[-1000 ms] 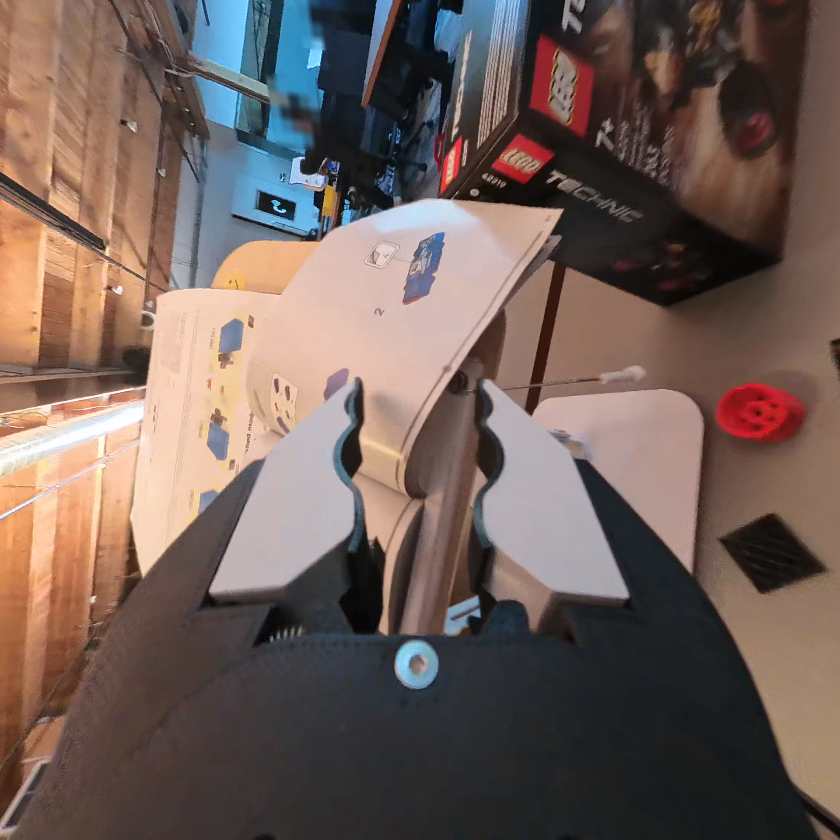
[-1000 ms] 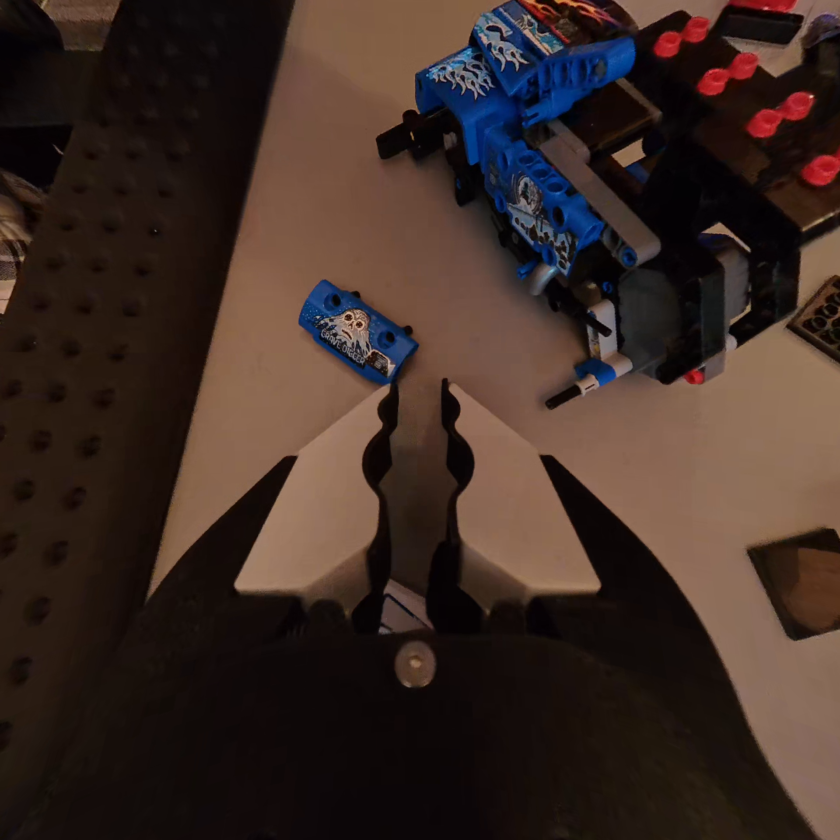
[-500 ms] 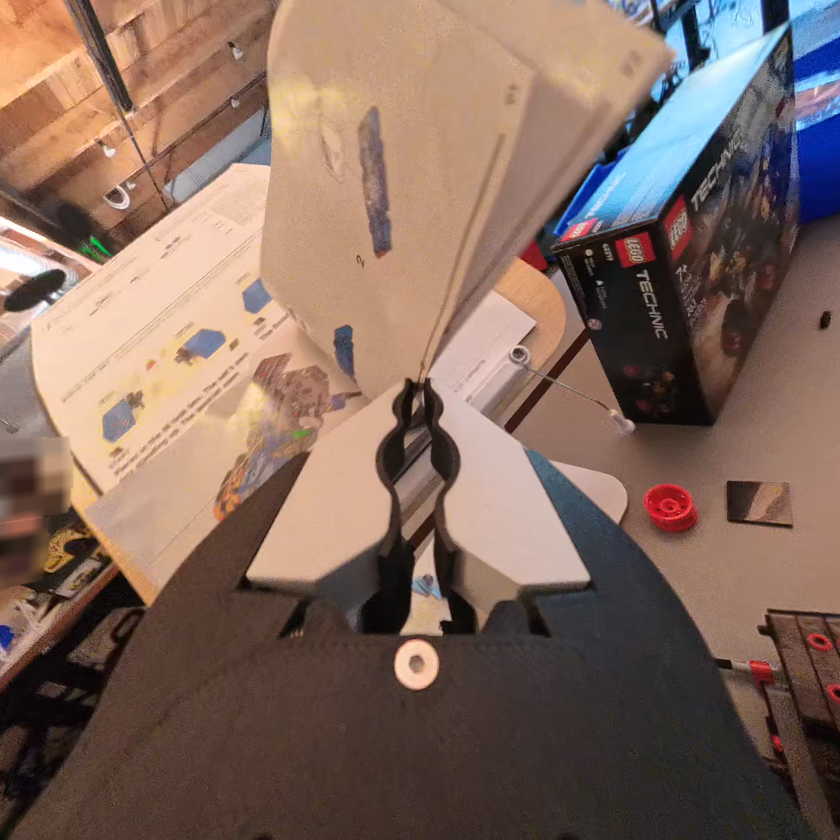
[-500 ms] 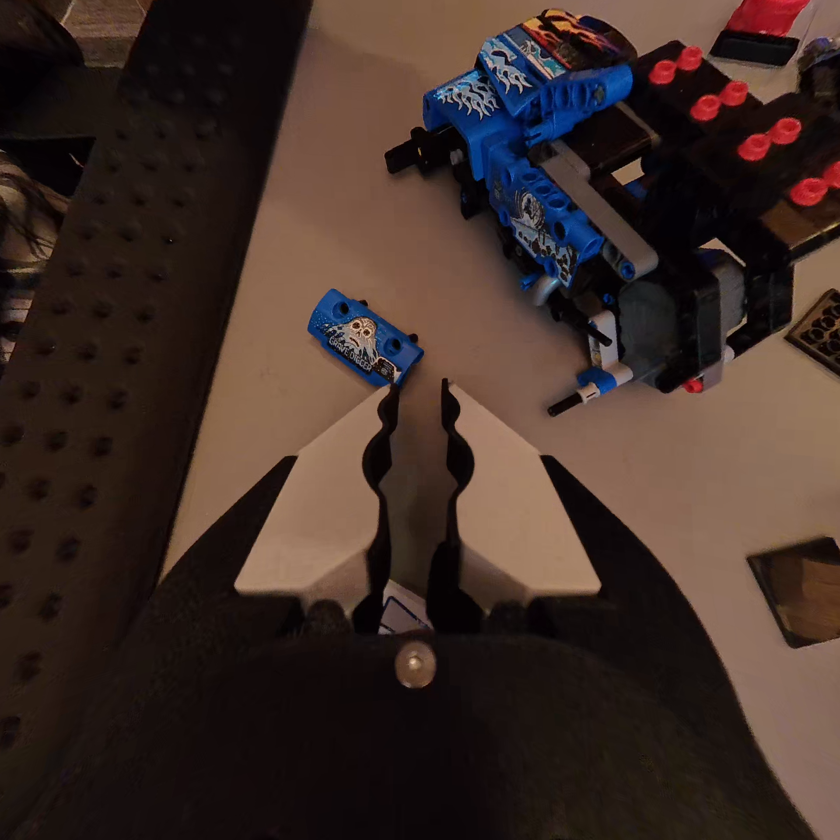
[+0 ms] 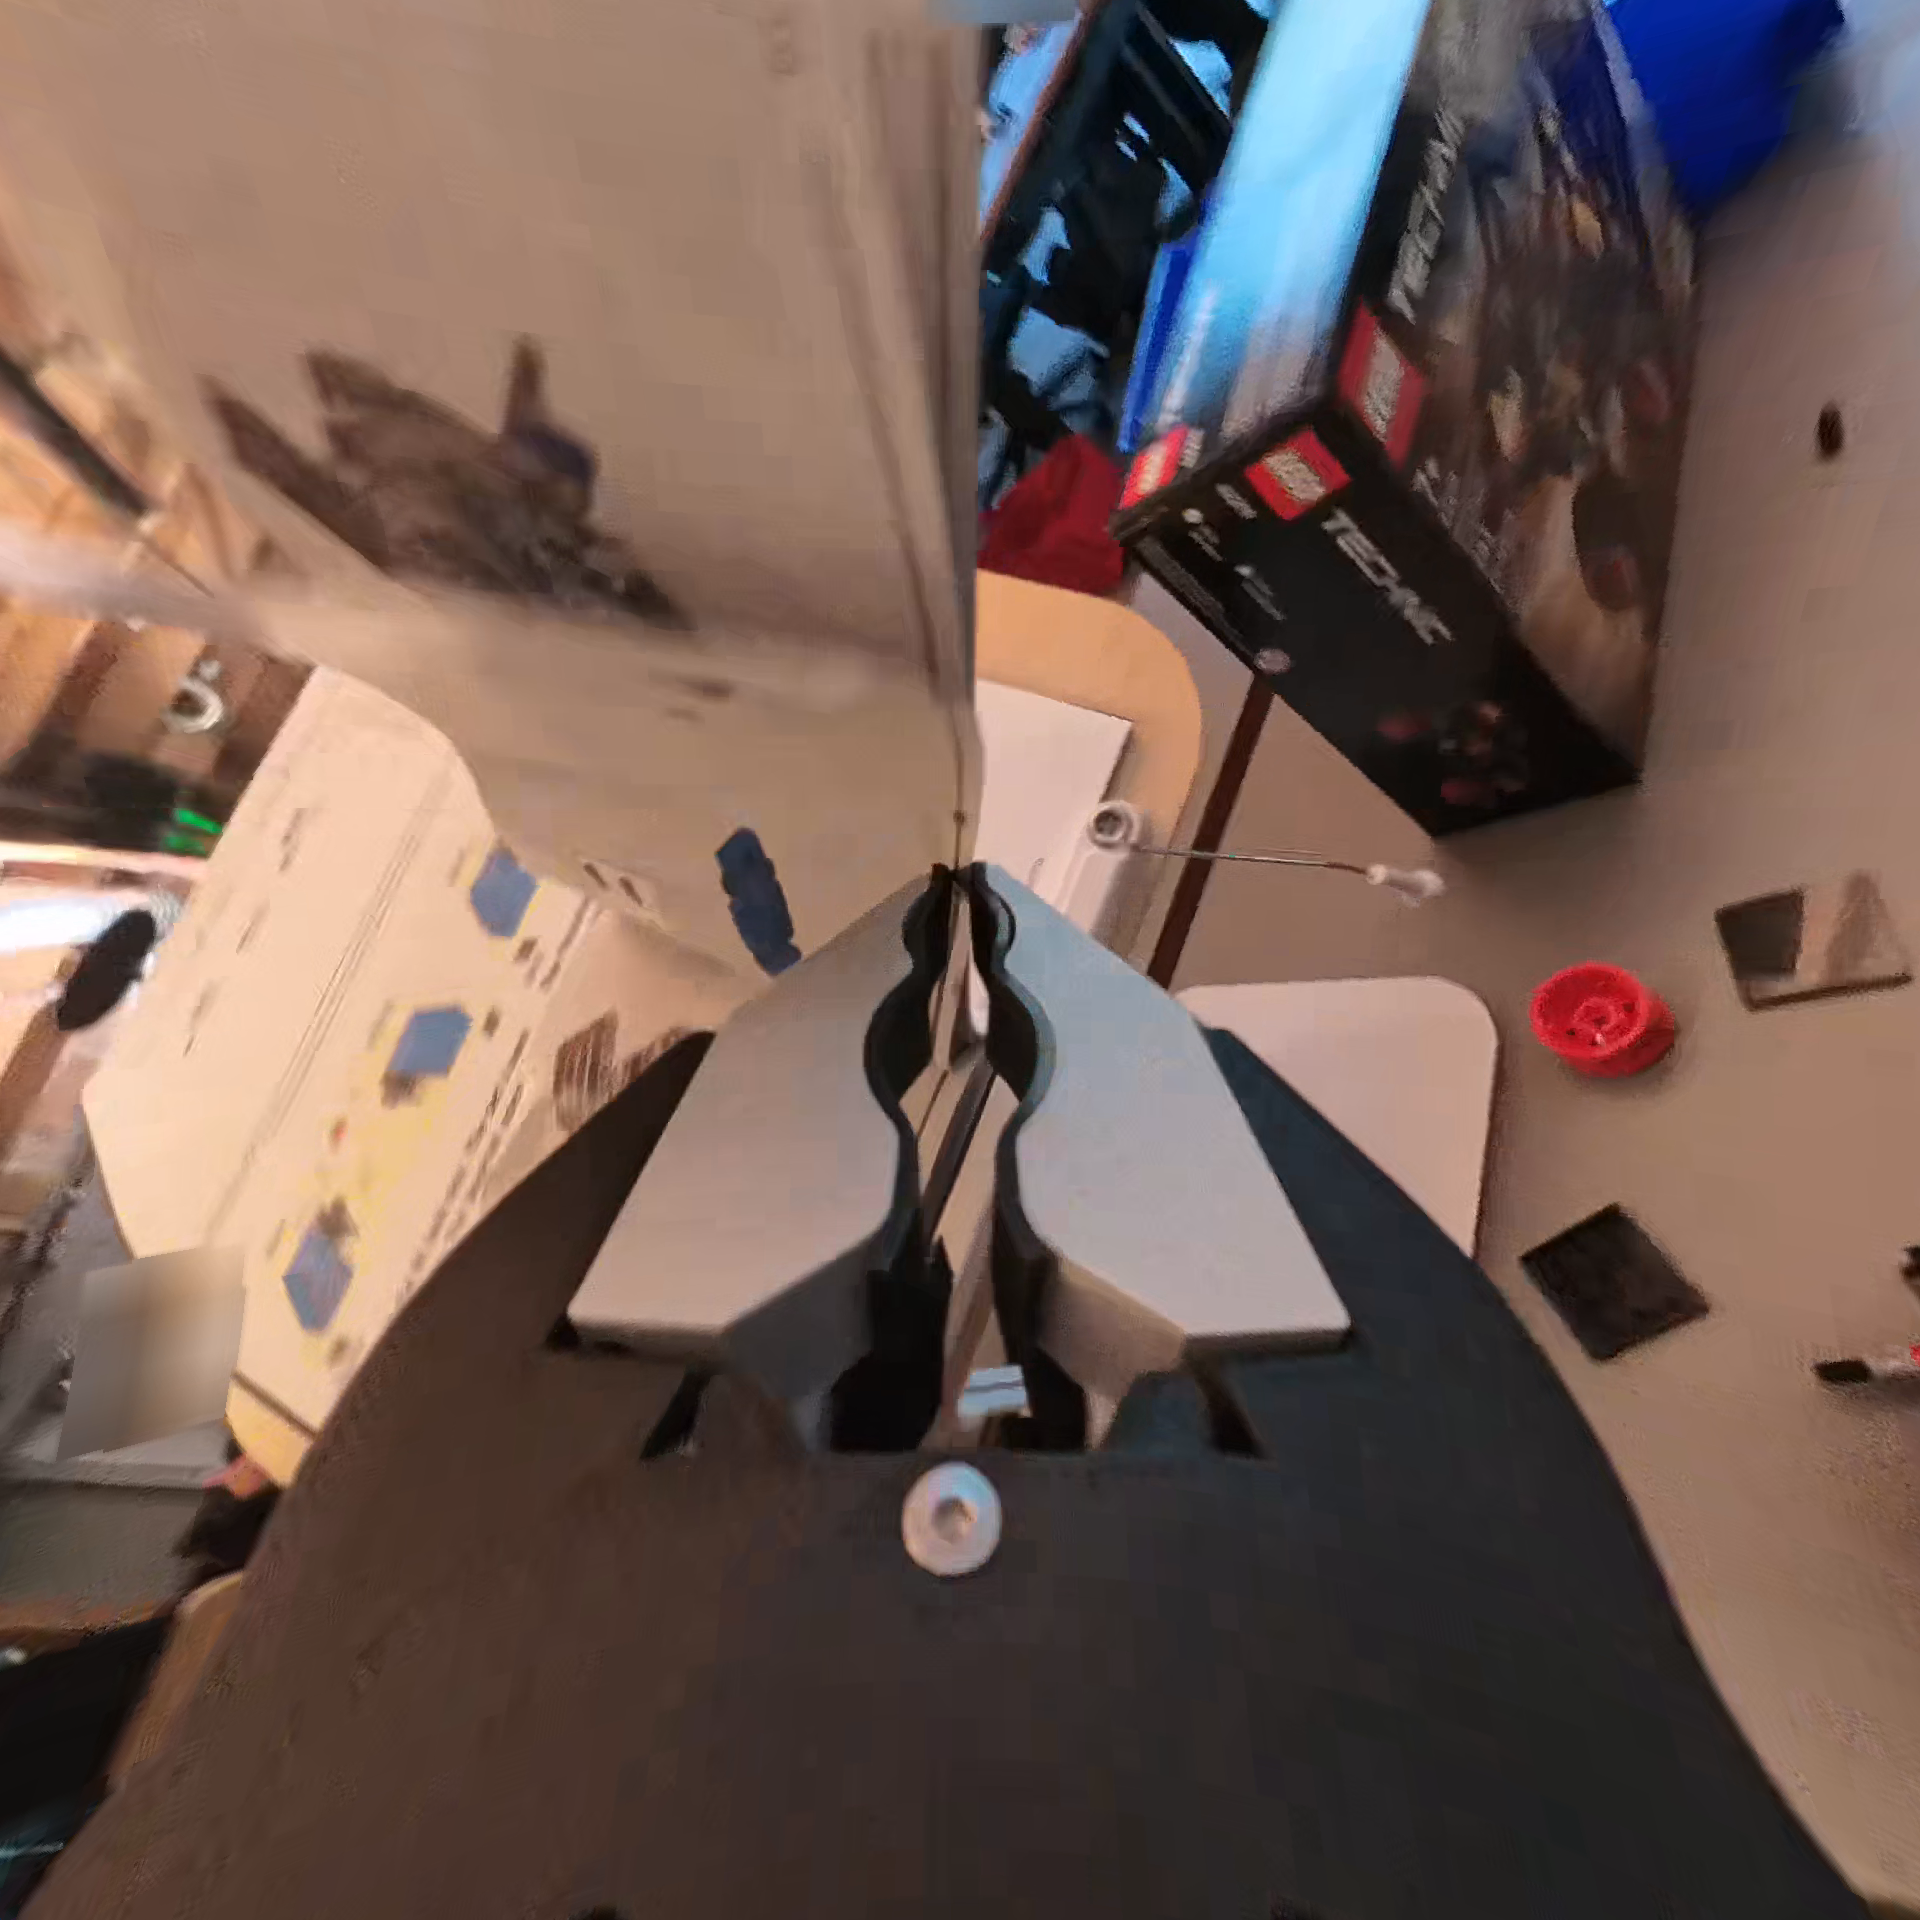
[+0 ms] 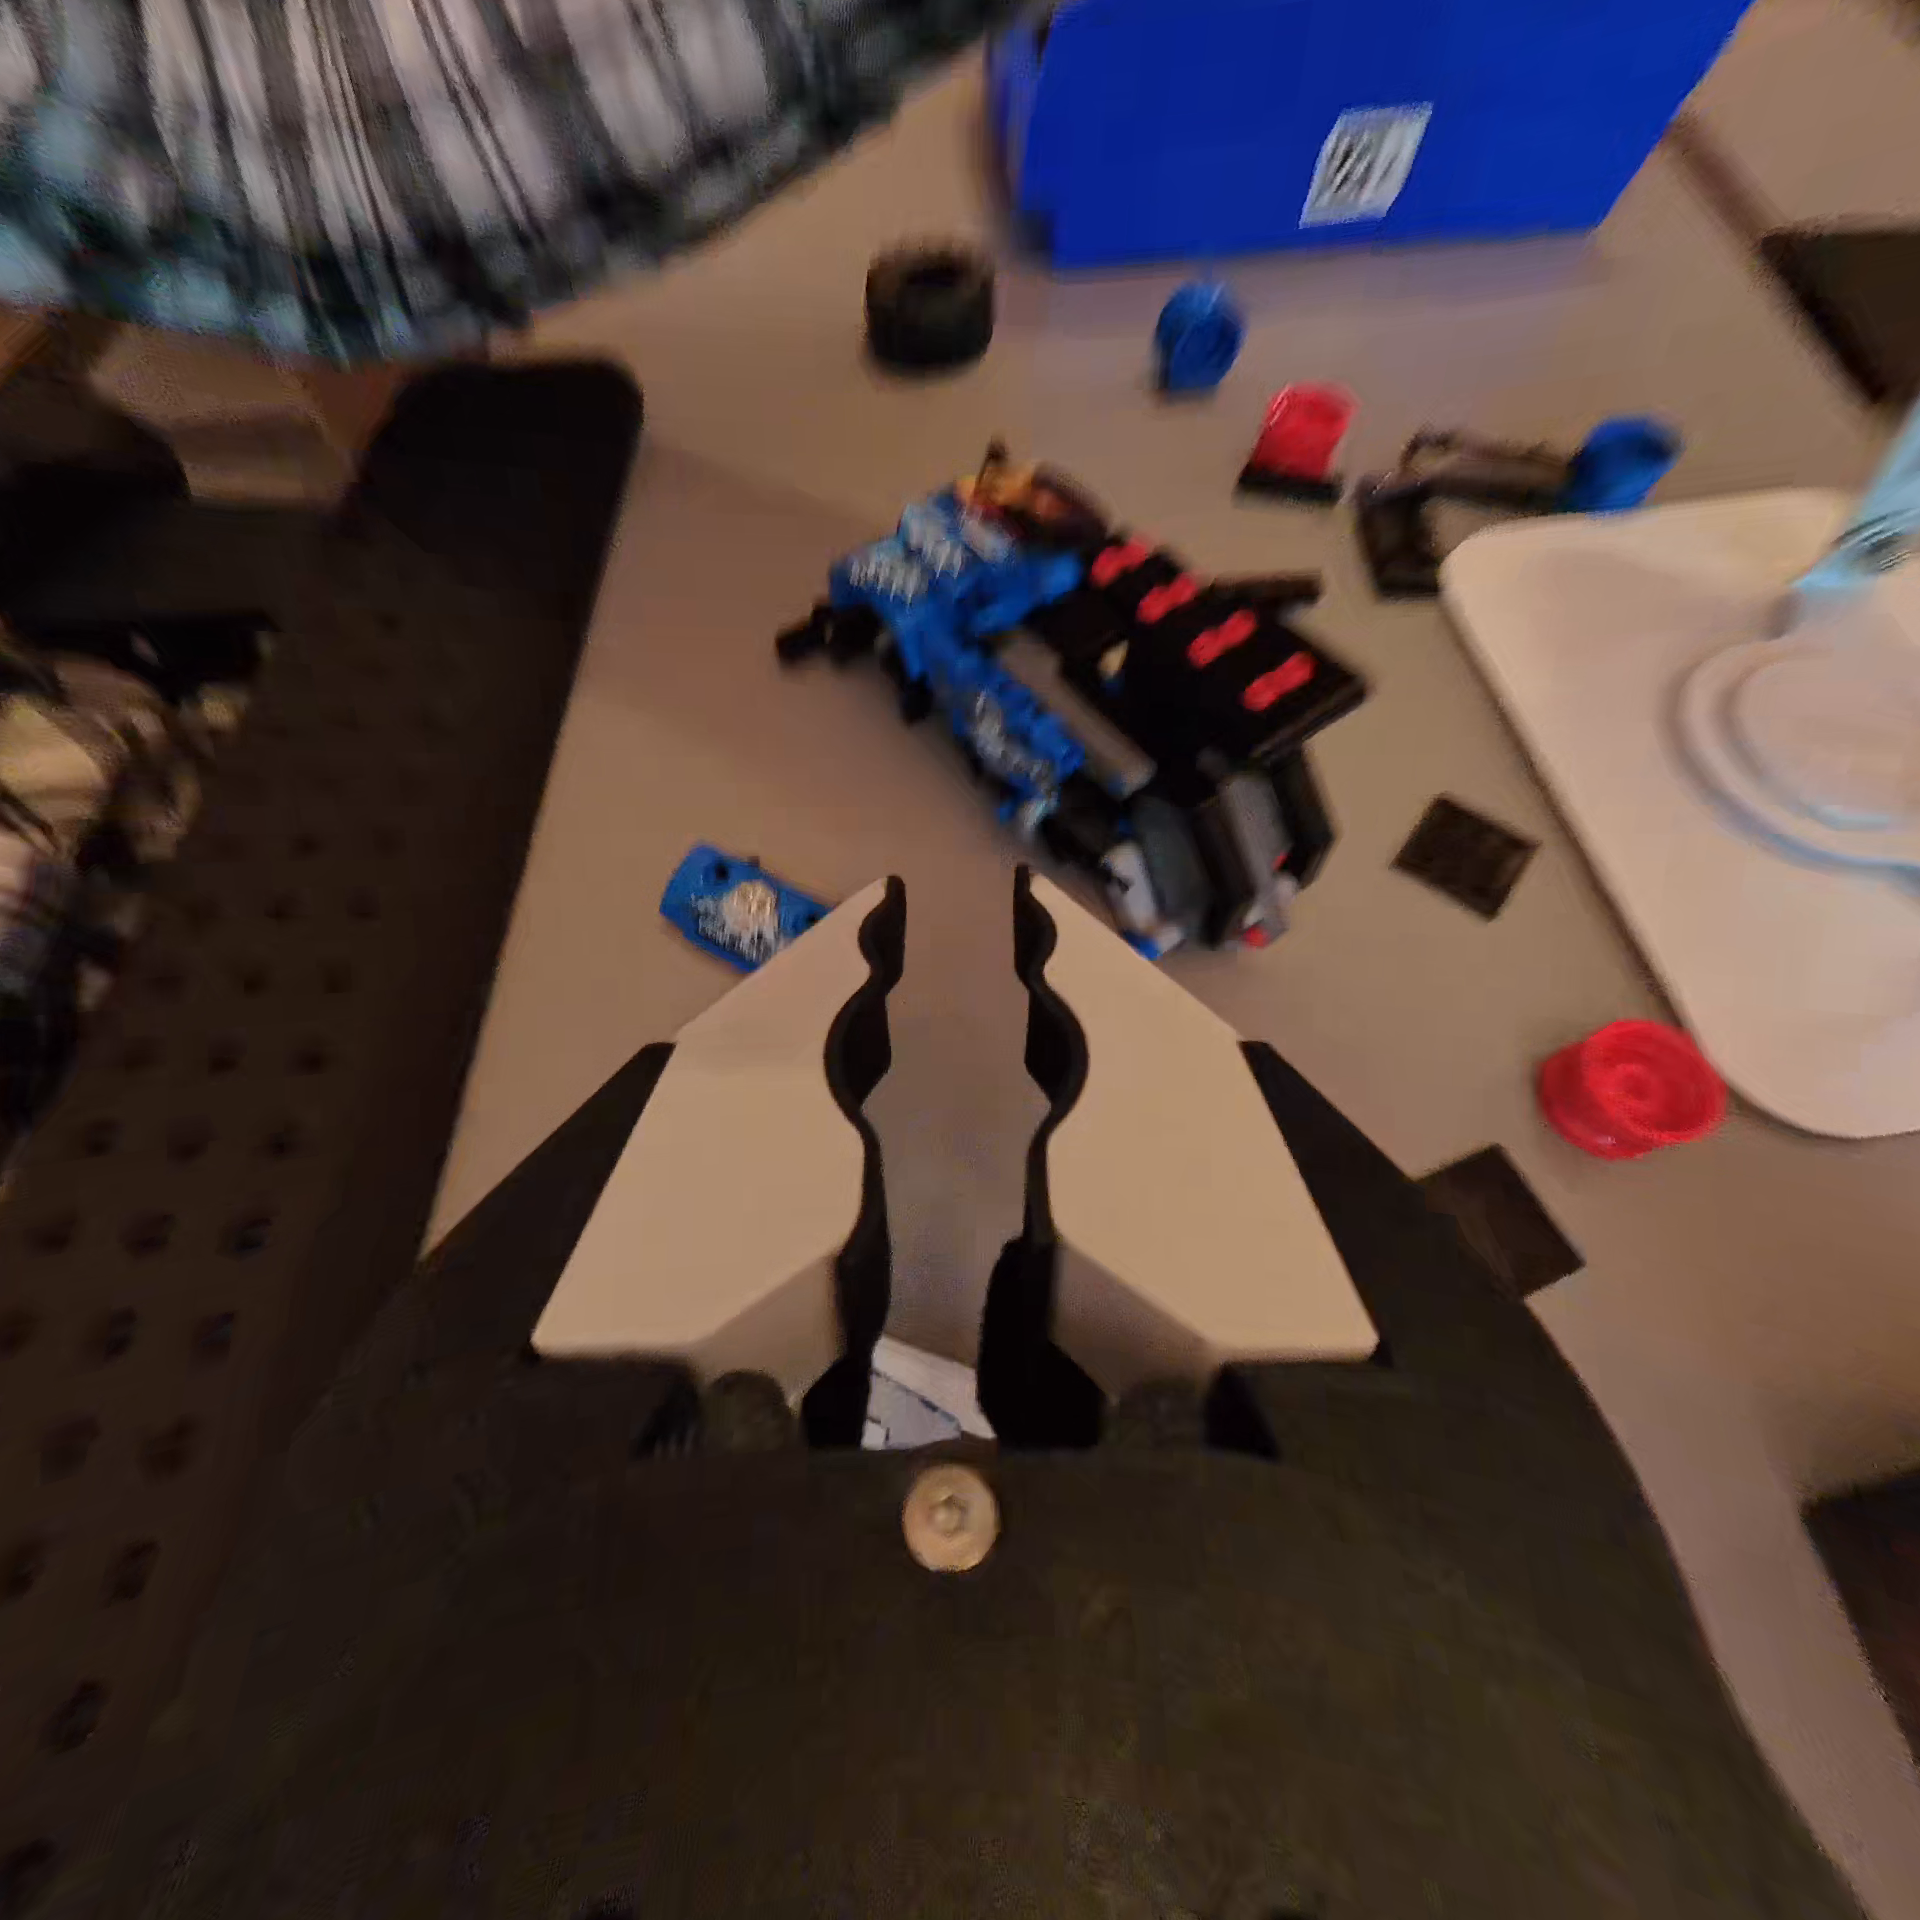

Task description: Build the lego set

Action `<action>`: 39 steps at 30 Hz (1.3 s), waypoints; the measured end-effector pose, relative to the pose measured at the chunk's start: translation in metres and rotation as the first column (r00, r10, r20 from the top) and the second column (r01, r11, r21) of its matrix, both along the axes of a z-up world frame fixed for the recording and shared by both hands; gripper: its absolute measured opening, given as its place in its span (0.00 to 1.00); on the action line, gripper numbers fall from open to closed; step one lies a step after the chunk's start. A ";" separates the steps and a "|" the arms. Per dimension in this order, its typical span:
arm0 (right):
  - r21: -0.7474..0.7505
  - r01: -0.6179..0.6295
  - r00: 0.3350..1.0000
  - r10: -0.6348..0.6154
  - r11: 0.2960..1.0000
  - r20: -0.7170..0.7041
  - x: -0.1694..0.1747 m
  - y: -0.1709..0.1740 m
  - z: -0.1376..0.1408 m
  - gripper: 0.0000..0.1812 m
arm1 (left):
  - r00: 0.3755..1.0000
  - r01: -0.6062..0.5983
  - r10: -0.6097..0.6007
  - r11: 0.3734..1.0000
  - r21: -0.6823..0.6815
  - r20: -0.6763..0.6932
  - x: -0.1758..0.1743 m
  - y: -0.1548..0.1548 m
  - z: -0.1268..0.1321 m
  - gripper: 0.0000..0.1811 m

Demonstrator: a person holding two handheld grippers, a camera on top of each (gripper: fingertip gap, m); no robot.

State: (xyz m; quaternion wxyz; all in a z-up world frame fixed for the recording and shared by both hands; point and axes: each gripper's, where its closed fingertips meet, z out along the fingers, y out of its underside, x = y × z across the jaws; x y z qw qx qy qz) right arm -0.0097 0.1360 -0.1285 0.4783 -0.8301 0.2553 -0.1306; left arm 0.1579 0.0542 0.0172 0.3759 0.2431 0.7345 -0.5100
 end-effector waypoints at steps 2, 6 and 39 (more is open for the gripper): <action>0.082 0.037 0.998 -0.041 0.996 0.046 0.005 -0.010 0.025 0.10 | 0.999 0.014 -0.017 0.996 0.092 0.027 -0.004 -0.015 -0.006 0.00; 0.089 0.110 0.986 -0.120 0.990 0.117 0.010 -0.032 0.051 0.10 | 0.999 0.041 -0.048 0.969 0.242 0.021 -0.003 -0.038 -0.024 0.00; -0.138 0.639 0.748 -0.568 0.757 0.345 0.156 -0.167 0.144 0.36 | 0.567 -0.055 -0.283 0.924 -0.378 -0.774 0.027 0.039 0.005 0.00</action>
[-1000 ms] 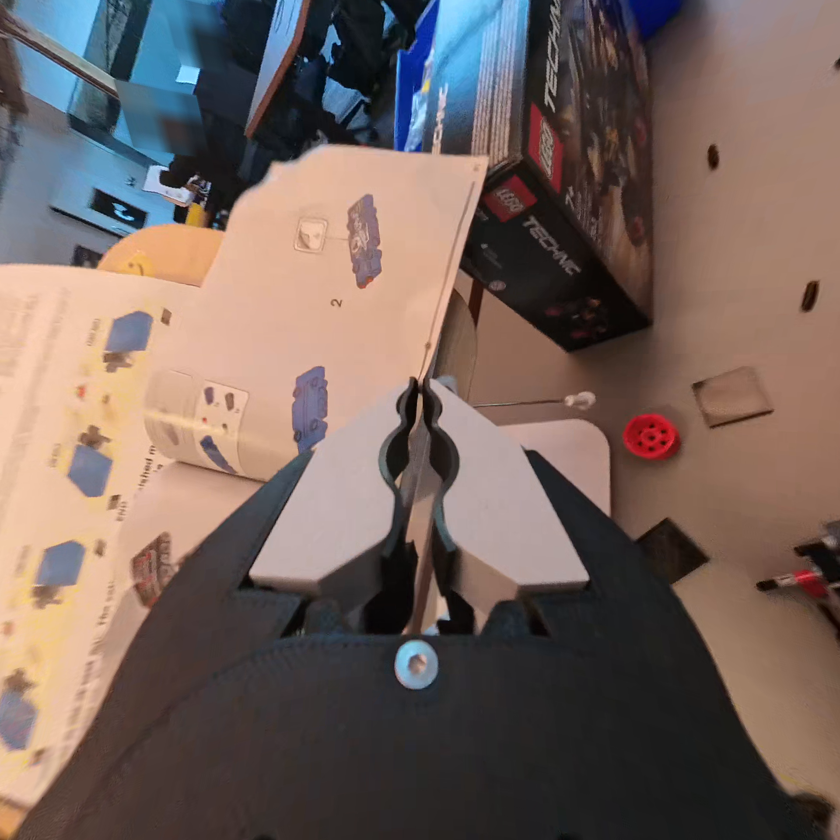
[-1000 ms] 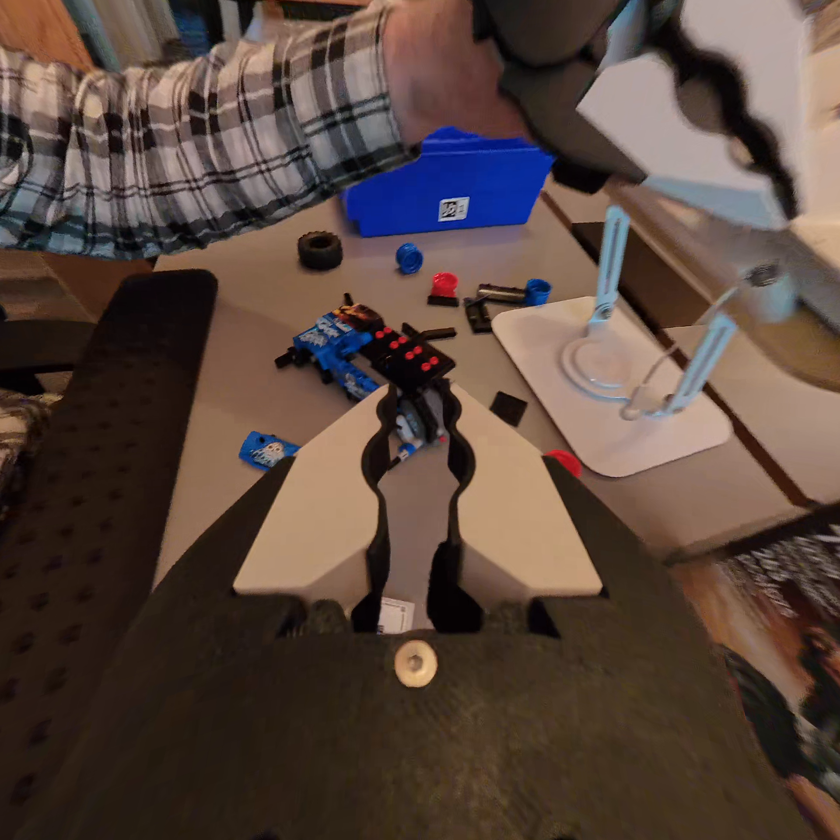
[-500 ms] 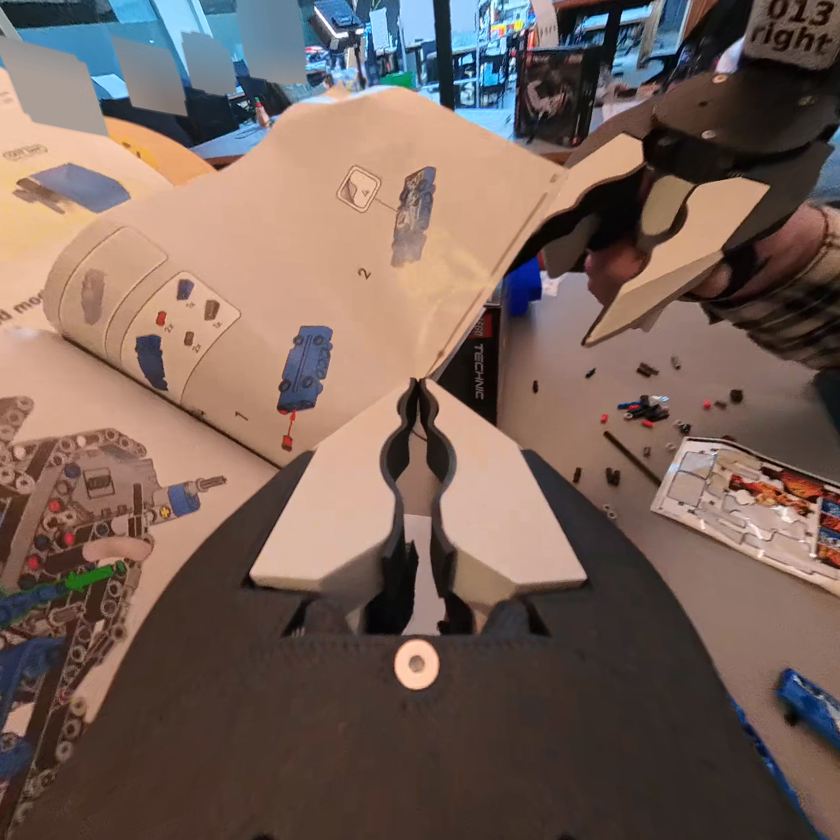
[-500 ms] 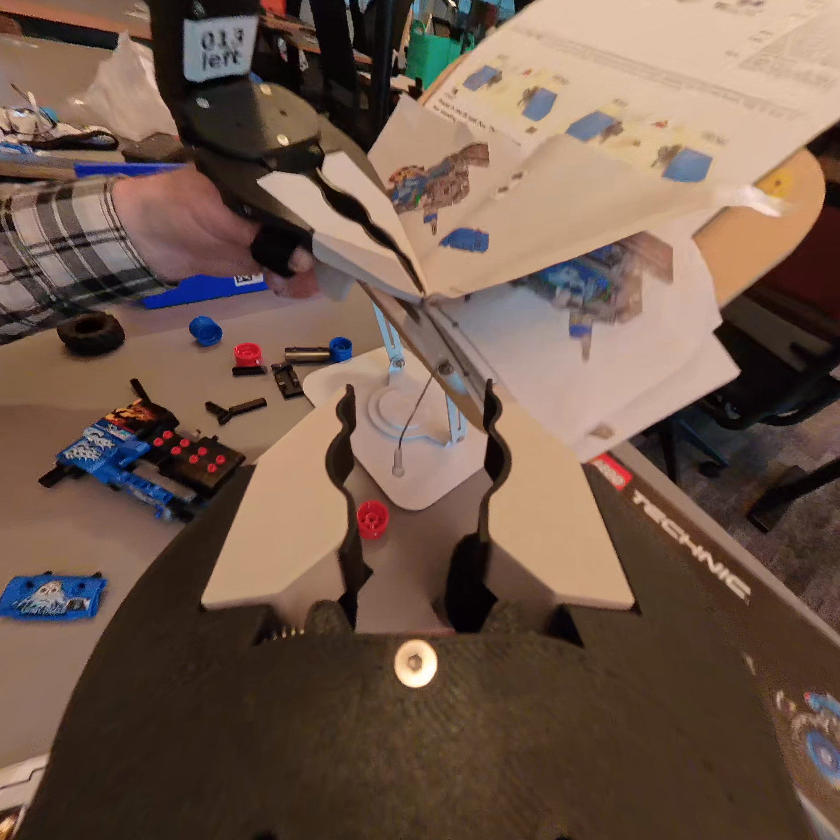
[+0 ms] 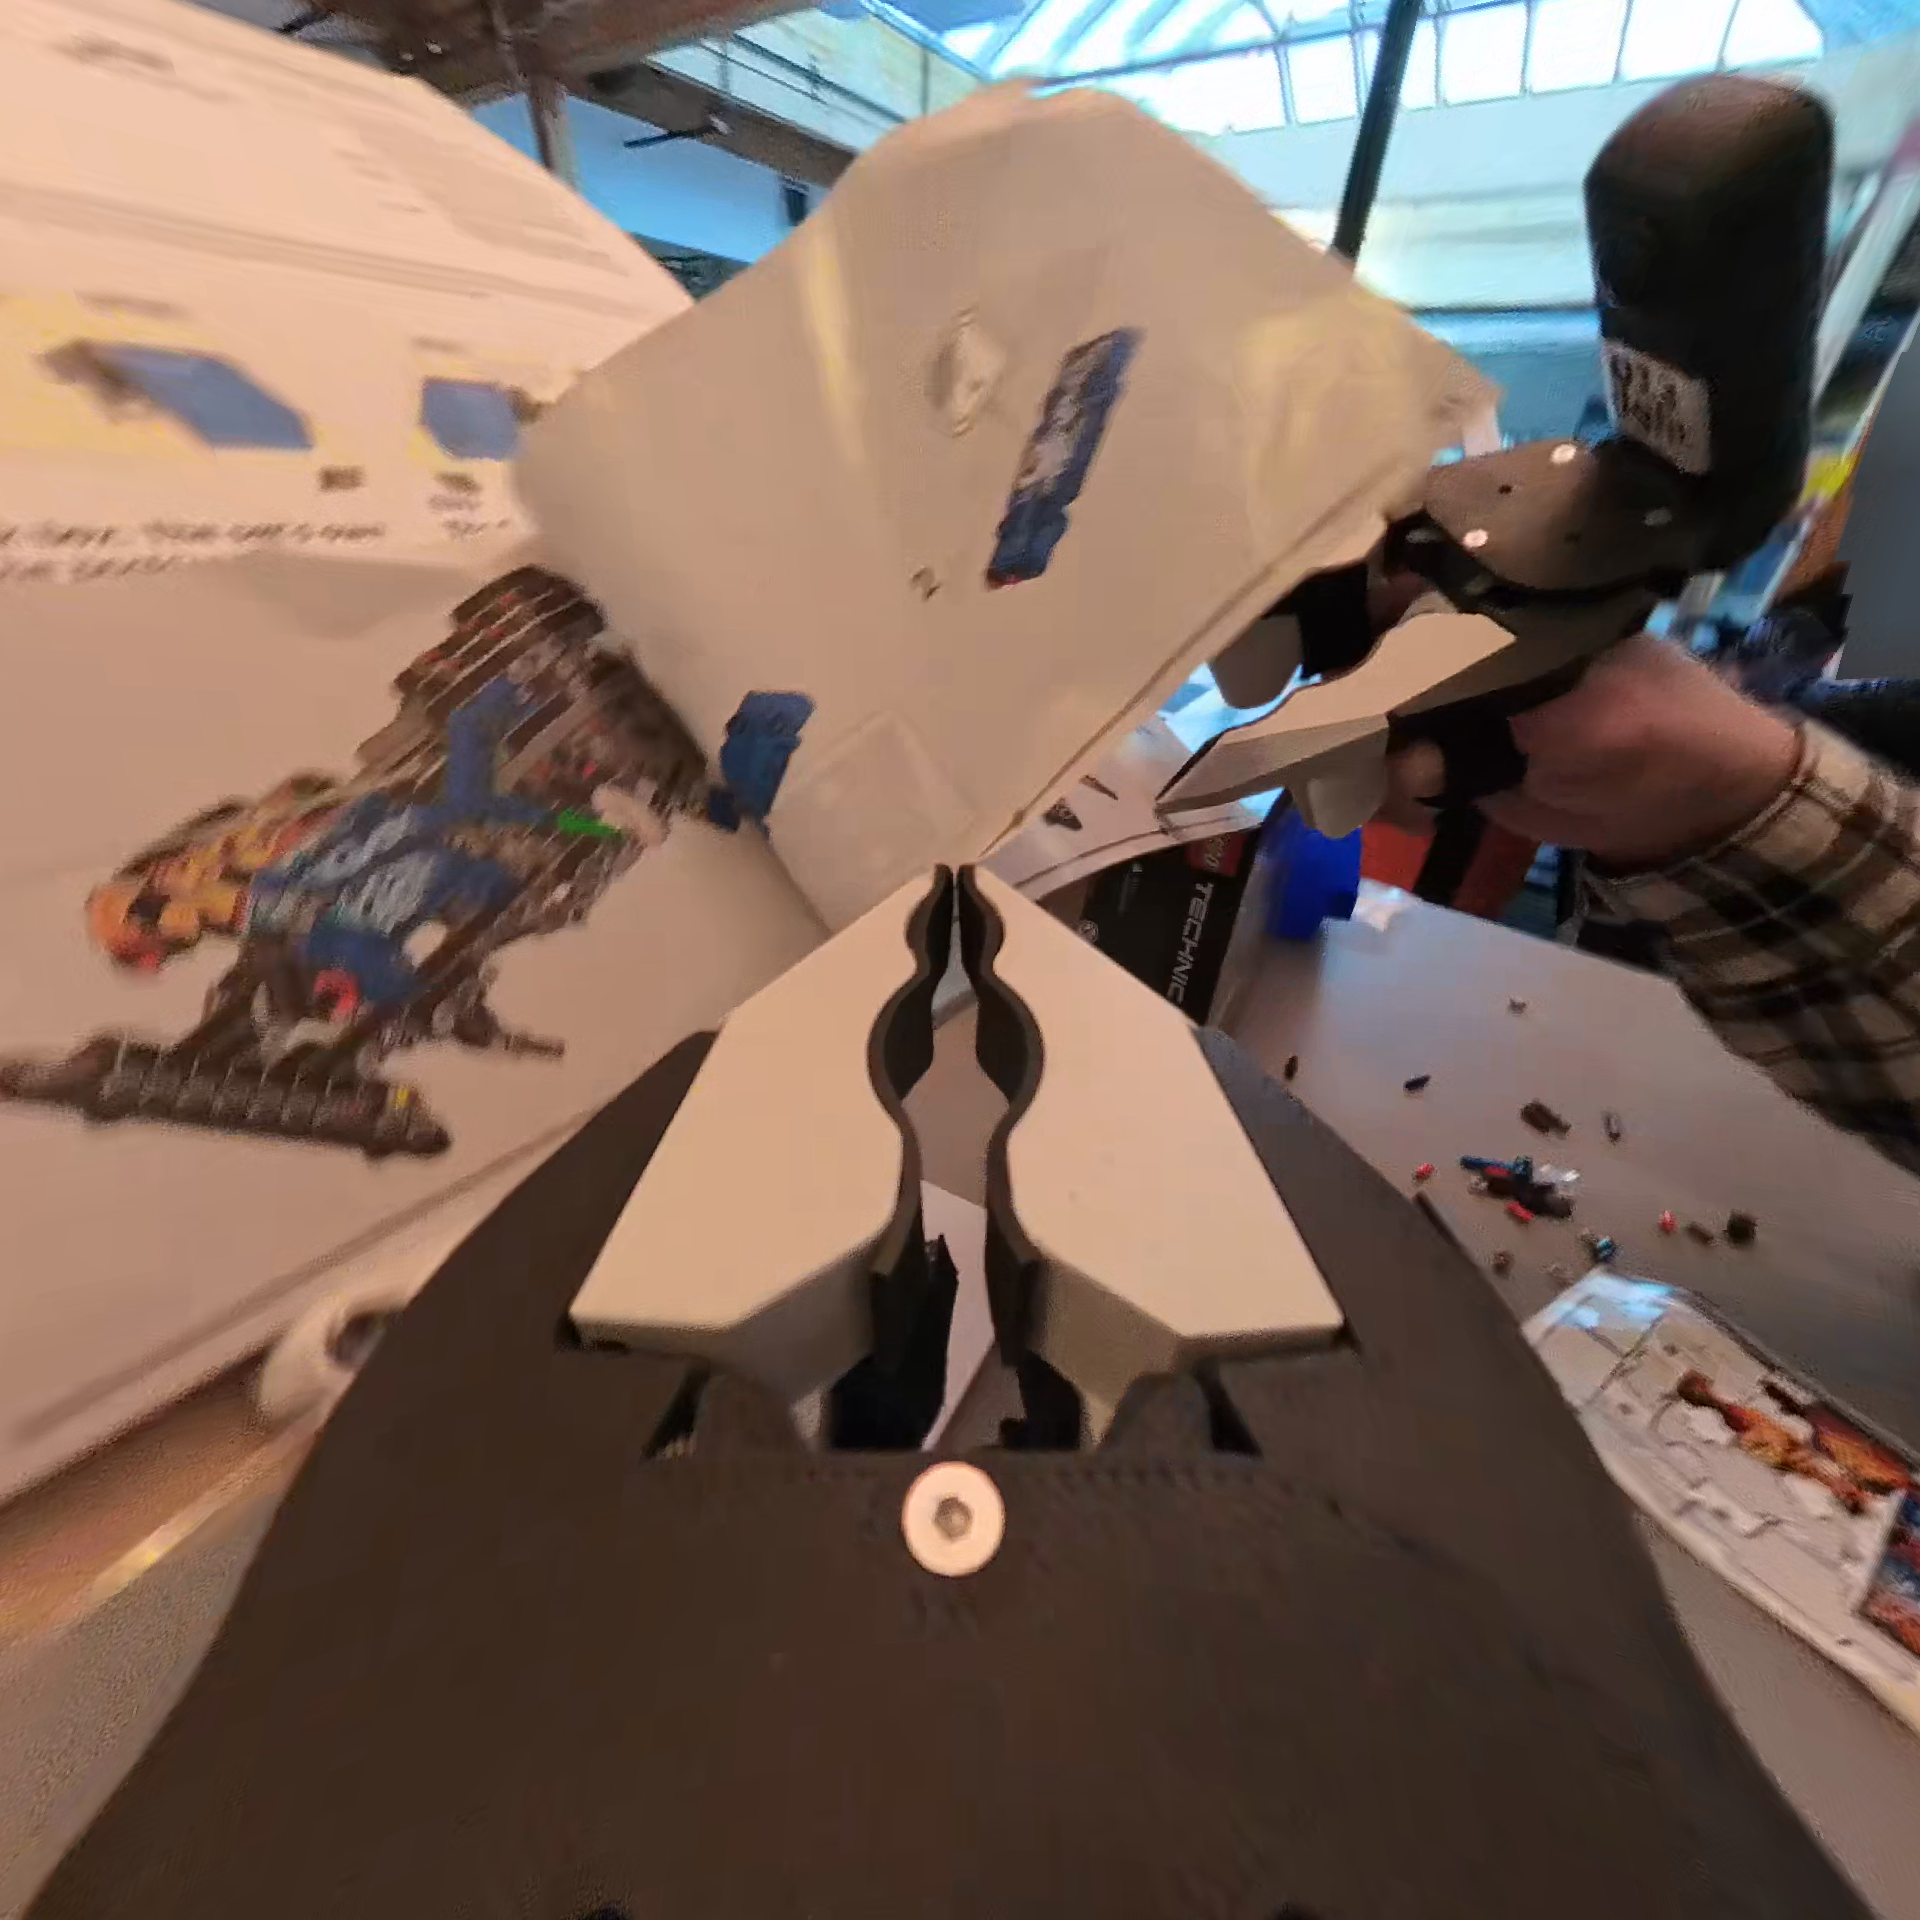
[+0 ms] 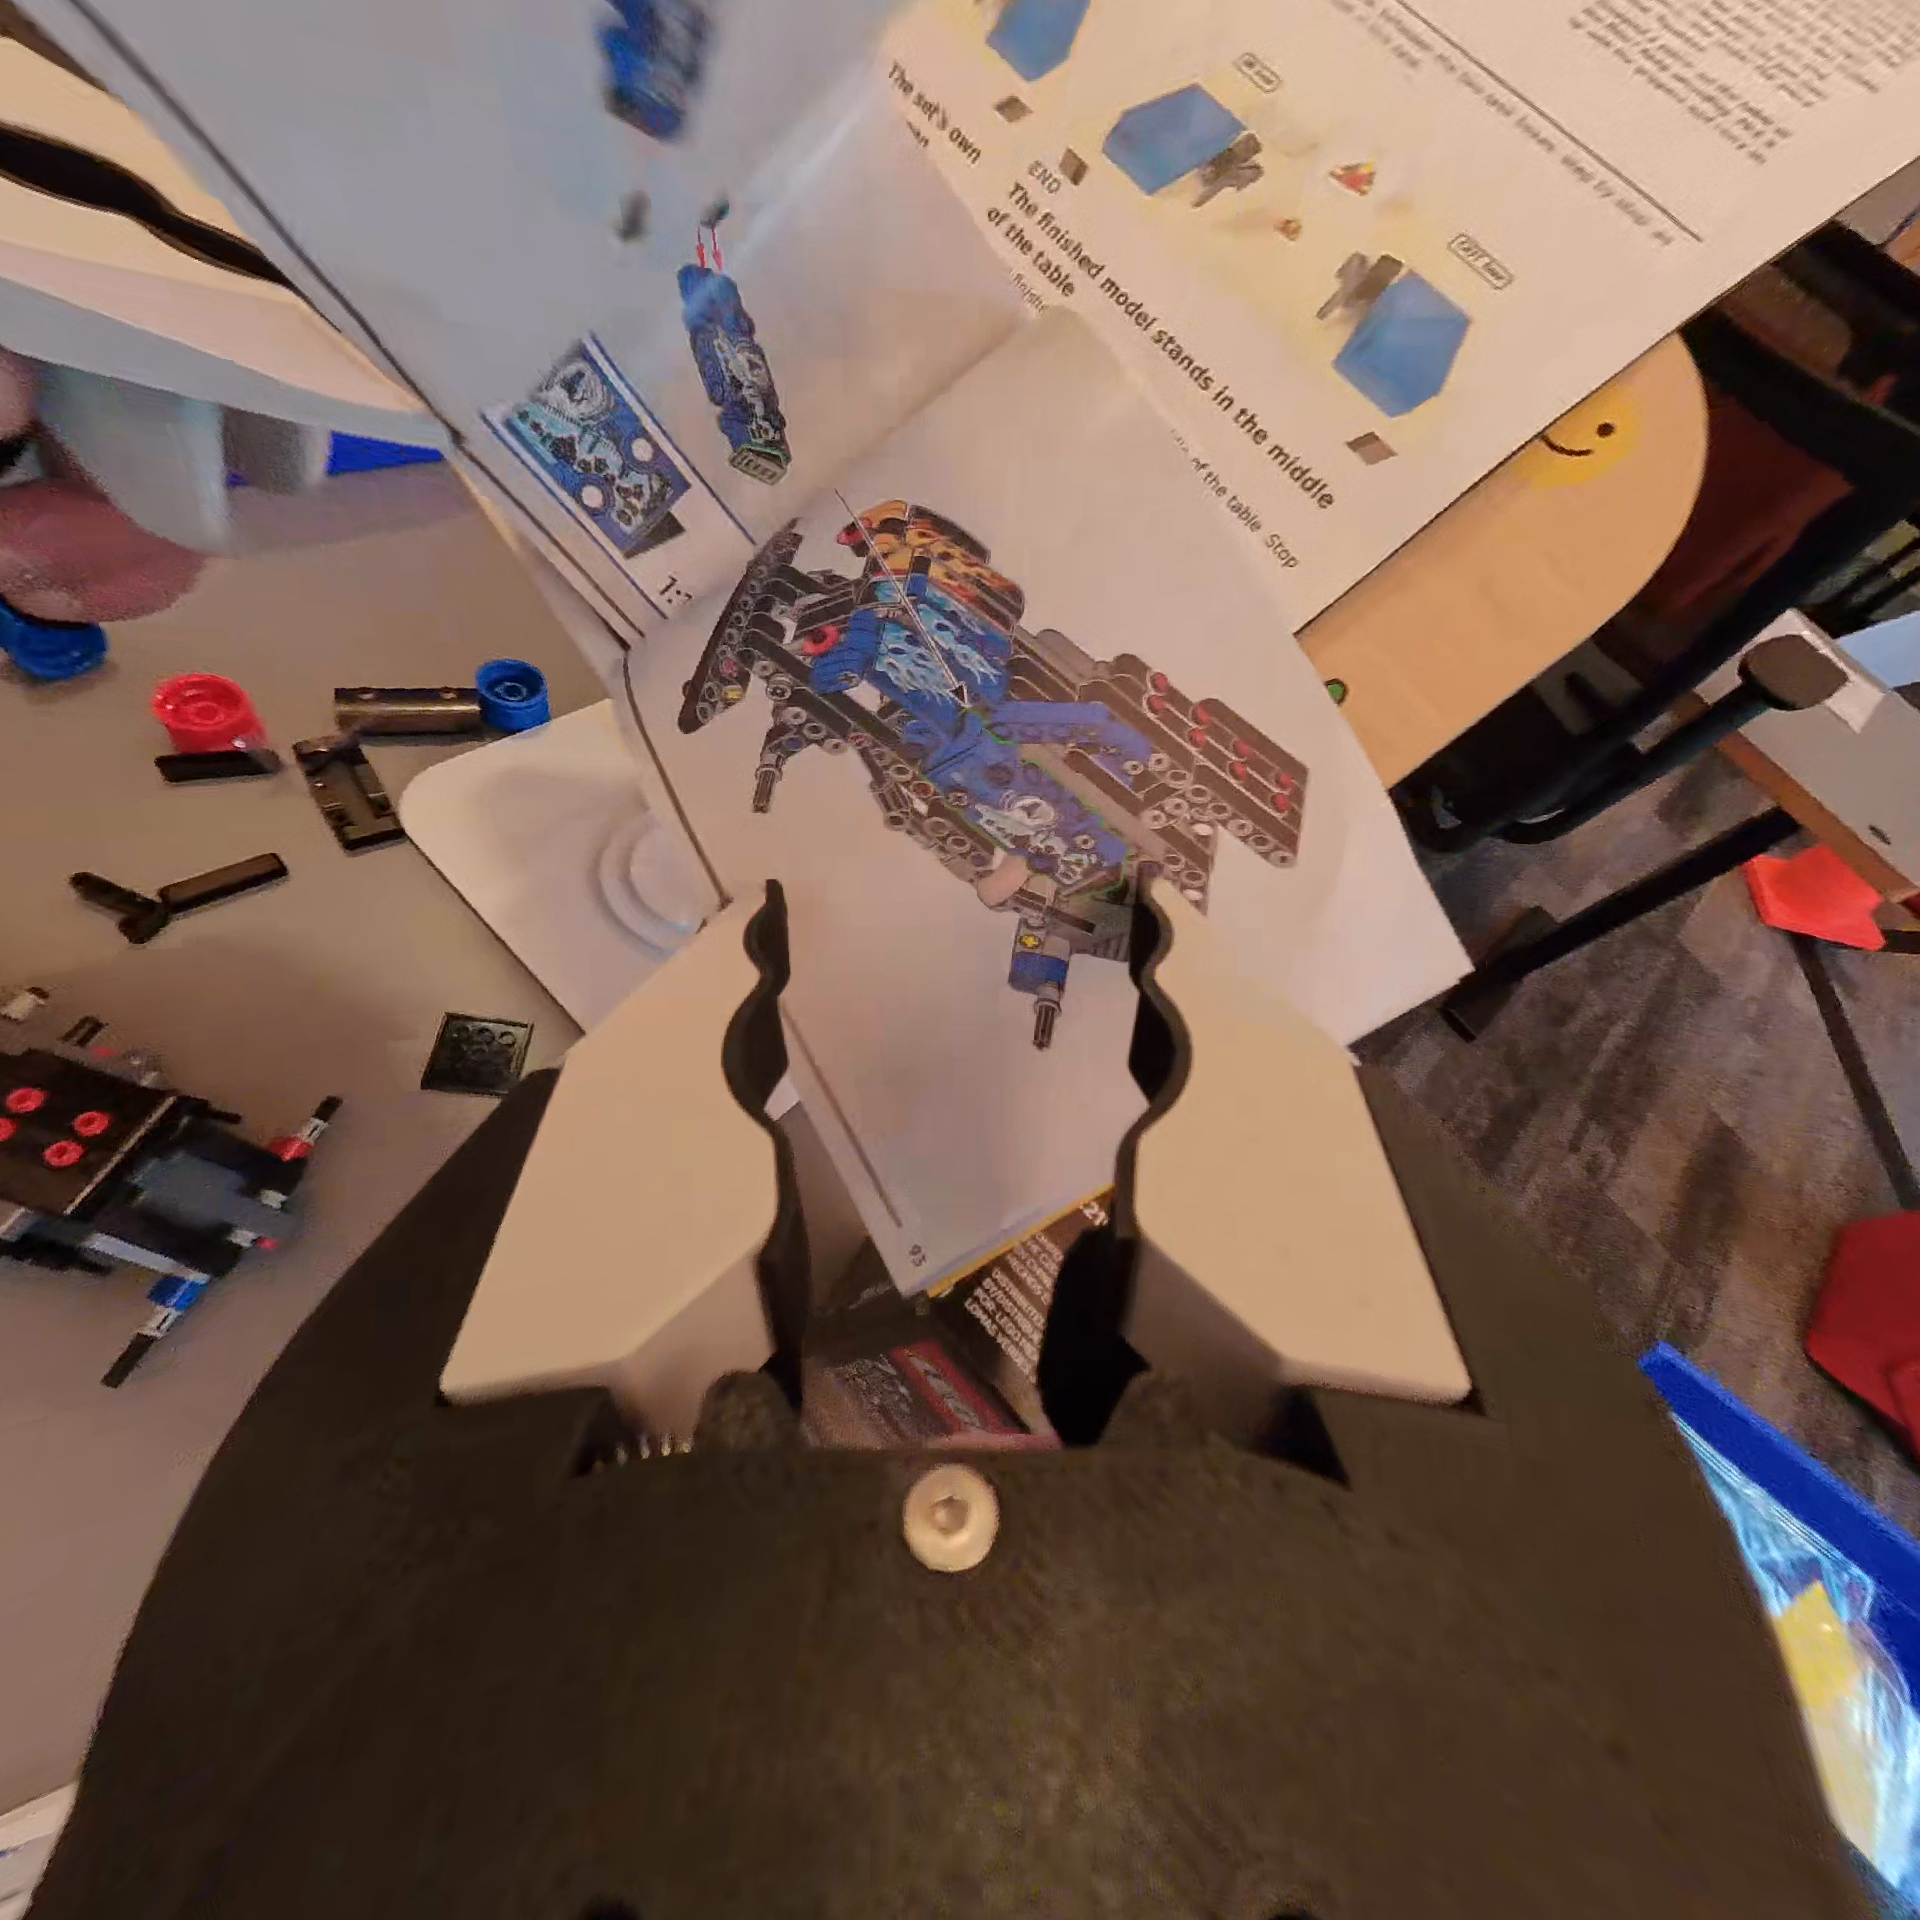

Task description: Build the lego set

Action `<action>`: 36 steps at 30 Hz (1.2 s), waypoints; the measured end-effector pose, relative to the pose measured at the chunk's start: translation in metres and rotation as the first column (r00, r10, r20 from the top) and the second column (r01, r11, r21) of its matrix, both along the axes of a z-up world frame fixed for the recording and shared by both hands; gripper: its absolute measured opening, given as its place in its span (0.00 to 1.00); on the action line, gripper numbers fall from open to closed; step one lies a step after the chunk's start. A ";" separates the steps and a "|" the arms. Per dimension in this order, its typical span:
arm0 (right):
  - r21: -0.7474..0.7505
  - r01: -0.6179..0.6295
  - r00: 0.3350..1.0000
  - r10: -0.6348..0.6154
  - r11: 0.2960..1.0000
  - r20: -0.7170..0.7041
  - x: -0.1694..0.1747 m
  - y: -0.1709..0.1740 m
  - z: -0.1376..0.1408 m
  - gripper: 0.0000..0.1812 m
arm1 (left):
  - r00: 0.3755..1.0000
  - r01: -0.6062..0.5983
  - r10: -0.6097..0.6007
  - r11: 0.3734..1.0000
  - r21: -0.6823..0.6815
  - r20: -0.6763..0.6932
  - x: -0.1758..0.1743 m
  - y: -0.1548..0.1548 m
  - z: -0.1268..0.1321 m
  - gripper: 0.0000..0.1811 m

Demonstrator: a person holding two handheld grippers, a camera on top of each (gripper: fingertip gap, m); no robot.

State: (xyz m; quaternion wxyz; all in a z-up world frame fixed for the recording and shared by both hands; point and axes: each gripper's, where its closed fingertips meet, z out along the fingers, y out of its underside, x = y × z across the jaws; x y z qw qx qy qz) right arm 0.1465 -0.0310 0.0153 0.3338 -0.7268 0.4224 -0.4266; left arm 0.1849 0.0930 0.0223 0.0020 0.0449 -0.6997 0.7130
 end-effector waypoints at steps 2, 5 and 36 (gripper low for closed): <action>-0.013 -0.003 1.000 0.003 1.000 -0.024 0.000 -0.003 -0.002 0.39 | 0.990 -0.048 0.040 0.997 -0.056 -0.137 0.008 0.017 -0.004 0.00; -0.052 0.002 0.999 -0.005 0.999 -0.053 0.000 -0.012 -0.005 0.39 | 0.951 -0.057 0.037 0.997 -0.057 -0.306 0.009 0.032 -0.022 0.00; 0.008 -0.008 0.977 0.010 1.000 -0.212 0.022 -0.041 -0.006 0.45 | 0.845 -0.264 0.092 0.929 0.261 0.527 -0.004 -0.075 -0.030 0.11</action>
